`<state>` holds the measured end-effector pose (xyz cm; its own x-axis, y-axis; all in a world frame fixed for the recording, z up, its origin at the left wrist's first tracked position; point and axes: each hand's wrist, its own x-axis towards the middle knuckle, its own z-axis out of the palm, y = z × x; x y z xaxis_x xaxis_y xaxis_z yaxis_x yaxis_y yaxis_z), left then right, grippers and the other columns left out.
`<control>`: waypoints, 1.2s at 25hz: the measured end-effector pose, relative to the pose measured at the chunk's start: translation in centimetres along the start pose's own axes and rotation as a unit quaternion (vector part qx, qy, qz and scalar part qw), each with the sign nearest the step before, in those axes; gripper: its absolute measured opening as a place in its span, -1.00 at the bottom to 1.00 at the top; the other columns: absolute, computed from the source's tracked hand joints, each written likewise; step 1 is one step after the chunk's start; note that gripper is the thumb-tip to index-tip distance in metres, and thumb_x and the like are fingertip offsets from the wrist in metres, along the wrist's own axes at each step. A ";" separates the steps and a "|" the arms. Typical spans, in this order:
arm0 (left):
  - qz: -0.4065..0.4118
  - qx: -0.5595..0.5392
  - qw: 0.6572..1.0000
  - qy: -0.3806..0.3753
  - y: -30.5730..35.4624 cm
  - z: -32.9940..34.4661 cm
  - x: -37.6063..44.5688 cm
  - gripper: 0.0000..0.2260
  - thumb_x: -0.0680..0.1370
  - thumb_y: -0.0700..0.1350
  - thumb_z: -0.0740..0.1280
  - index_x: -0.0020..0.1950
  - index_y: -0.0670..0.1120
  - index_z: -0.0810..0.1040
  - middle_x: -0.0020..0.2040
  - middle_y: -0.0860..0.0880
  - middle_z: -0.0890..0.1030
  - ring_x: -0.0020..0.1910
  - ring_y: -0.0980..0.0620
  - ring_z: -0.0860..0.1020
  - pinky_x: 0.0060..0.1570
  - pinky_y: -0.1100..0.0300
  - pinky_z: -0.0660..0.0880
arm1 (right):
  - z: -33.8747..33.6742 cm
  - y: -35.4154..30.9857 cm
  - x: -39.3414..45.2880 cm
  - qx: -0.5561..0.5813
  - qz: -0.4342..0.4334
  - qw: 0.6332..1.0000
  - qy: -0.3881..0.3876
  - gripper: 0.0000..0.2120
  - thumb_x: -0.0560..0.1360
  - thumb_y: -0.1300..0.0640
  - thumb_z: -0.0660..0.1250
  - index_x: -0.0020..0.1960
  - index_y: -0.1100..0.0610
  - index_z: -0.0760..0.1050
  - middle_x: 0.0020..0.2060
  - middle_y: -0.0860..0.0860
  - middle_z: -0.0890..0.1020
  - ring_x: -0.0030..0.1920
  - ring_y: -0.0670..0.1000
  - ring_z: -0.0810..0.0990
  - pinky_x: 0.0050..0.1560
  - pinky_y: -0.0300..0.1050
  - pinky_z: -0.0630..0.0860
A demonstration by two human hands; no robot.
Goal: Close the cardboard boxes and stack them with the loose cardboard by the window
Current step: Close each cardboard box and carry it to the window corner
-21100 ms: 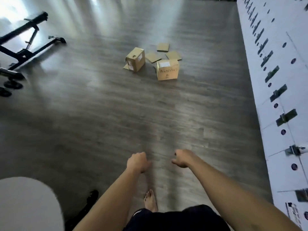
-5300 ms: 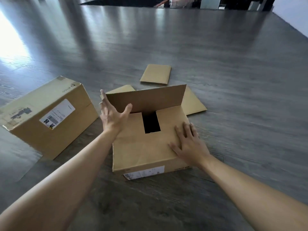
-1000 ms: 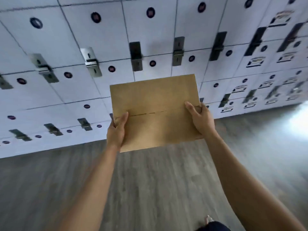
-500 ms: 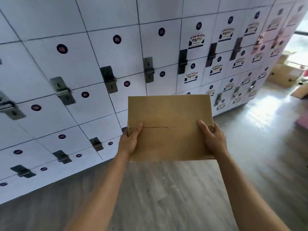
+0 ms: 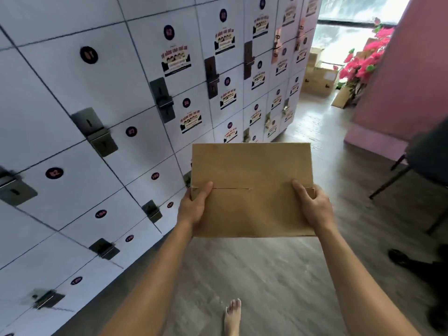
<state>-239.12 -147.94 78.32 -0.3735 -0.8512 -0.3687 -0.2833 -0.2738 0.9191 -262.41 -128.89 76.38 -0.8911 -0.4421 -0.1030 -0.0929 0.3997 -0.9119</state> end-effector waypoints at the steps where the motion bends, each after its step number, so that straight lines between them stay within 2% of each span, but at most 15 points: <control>1: 0.004 0.000 1.000 -0.009 0.7 1.2 2.1 -0.20 0.18 0.53 0.40 0.32 0.17 0.47 0.14 0.11 0.56 0.09 0.05 0.55 0.20 -0.05 0.50 | 0.0 0.1 1.7 0.004 0.008 1.000 0.010 -0.42 0.29 -0.53 0.27 -0.05 -0.06 0.56 -0.13 -0.13 0.66 -0.05 0.02 0.63 0.02 0.05 0.55; 4: -0.004 0.008 0.998 -0.065 3.3 6.2 8.5 -0.19 0.26 0.46 0.45 0.40 0.09 0.48 0.23 0.03 0.57 0.14 -0.01 0.55 0.22 -0.04 0.48 | -0.9 -0.1 6.7 0.006 0.032 0.998 0.058 -0.41 0.28 -0.54 0.28 -0.02 -0.07 0.57 -0.11 -0.13 0.67 -0.01 0.01 0.64 0.09 0.07 0.55; 6: 0.001 0.013 0.995 -0.103 5.5 10.8 12.9 -0.30 0.33 0.40 0.46 0.37 0.07 0.51 0.22 0.03 0.59 0.10 0.02 0.55 0.16 0.04 0.46 | -2.3 -0.7 10.9 0.013 0.041 0.994 0.102 -0.43 0.24 -0.57 0.24 -0.06 -0.13 0.55 -0.17 -0.21 0.64 -0.03 -0.03 0.62 0.01 -0.02 0.50; 8: 0.006 0.040 0.991 -0.131 7.4 16.0 16.3 -0.36 0.36 0.38 0.45 0.33 0.07 0.53 0.21 0.03 0.61 0.12 0.00 0.57 0.20 0.03 0.48 | -4.5 -0.4 14.8 0.012 0.053 0.989 0.141 -0.44 0.26 -0.57 0.24 0.00 -0.17 0.52 -0.18 -0.27 0.61 -0.03 -0.04 0.61 -0.01 -0.06 0.47; 10: 0.032 0.052 0.985 -0.163 8.9 21.1 19.2 -0.35 0.37 0.37 0.45 0.34 0.03 0.55 0.24 0.03 0.61 0.20 -0.03 0.57 0.31 -0.04 0.47 | -6.7 0.7 18.7 0.007 0.066 0.984 0.164 -0.44 0.35 -0.51 0.28 0.15 -0.15 0.53 -0.09 -0.21 0.63 0.03 0.00 0.61 0.09 0.03 0.52; 13: 0.063 0.073 0.977 -0.188 11.9 29.1 23.9 -0.31 0.39 0.37 0.43 0.41 0.03 0.50 0.31 0.02 0.59 0.29 -0.05 0.53 0.38 -0.11 0.41 | -9.8 2.2 25.8 0.020 0.075 0.977 0.198 -0.46 0.42 -0.43 0.32 0.21 -0.09 0.55 -0.01 -0.11 0.66 0.08 0.04 0.62 0.17 0.13 0.53; 18: 0.064 0.083 0.969 -0.223 18.1 41.4 31.2 -0.28 0.36 0.41 0.43 0.43 0.10 0.45 0.26 0.06 0.58 0.19 0.00 0.55 0.24 -0.01 0.48 | -15.5 1.5 39.8 0.037 0.073 0.976 0.203 -0.41 0.35 -0.51 0.29 0.19 -0.13 0.54 -0.07 -0.20 0.63 0.06 0.03 0.61 0.14 0.10 0.54; 21: 0.069 0.085 0.971 -0.215 22.0 46.6 35.8 -0.17 0.22 0.50 0.42 0.39 0.13 0.49 0.22 0.08 0.61 0.17 -0.01 0.58 0.27 -0.09 0.51 | -17.4 0.1 47.8 0.035 0.058 0.979 0.194 -0.37 0.34 -0.53 0.27 0.21 -0.13 0.54 -0.04 -0.18 0.64 0.07 0.02 0.61 0.15 0.09 0.53; 24: 0.062 0.080 0.974 -0.202 24.9 50.9 41.7 -0.12 0.19 0.52 0.42 0.41 0.12 0.48 0.23 0.06 0.62 0.17 -0.05 0.60 0.26 -0.14 0.52 | -17.4 -1.1 56.4 0.023 0.052 0.982 0.178 -0.37 0.31 -0.57 0.24 0.18 -0.18 0.54 -0.08 -0.24 0.62 0.04 0.00 0.60 0.10 0.04 0.51; 27: 0.052 0.073 0.976 -0.198 27.4 55.2 48.7 -0.16 0.19 0.51 0.43 0.37 0.13 0.49 0.23 0.05 0.61 0.18 -0.07 0.59 0.26 -0.15 0.51 | -16.2 -1.6 65.2 0.031 0.059 0.981 0.180 -0.46 0.31 -0.56 0.26 0.10 -0.23 0.53 -0.10 -0.30 0.60 0.03 -0.01 0.61 0.08 0.03 0.52; 30: 0.042 0.072 0.975 -0.205 30.3 59.1 56.1 -0.15 0.18 0.49 0.44 0.37 0.10 0.50 0.23 0.02 0.61 0.18 -0.08 0.59 0.26 -0.15 0.52 | -14.8 -2.7 73.6 0.028 0.071 0.982 0.174 -0.55 0.38 -0.49 0.30 0.10 -0.22 0.53 -0.04 -0.22 0.63 0.07 0.01 0.61 0.14 0.08 0.54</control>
<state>-320.85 -177.57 77.27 -0.7134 -0.6100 -0.3448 -0.3469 -0.1200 0.9302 -334.31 -150.63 77.14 -0.9920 -0.0801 -0.0980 0.0594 0.3892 -0.9192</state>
